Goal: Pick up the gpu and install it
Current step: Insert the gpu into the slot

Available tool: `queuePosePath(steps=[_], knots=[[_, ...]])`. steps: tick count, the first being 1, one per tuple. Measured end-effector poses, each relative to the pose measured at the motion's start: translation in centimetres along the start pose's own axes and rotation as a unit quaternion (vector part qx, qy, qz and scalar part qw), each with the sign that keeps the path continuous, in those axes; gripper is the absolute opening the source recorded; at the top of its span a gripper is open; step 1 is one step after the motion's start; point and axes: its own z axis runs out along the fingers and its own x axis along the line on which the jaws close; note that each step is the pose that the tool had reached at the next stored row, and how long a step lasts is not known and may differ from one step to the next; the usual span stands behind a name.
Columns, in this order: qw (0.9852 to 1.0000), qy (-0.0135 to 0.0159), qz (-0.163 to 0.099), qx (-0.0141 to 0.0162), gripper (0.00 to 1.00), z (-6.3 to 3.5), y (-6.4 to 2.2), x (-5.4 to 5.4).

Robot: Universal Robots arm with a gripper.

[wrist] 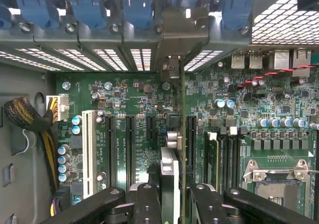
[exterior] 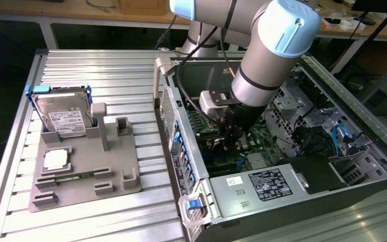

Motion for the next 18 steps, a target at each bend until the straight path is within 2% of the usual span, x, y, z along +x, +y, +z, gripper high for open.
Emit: queuePosePath(steps=[18], knots=[[1.0000, -0.0001, 0.000, 0.0001, 0.28, 0.36, -0.02, 0.01]])
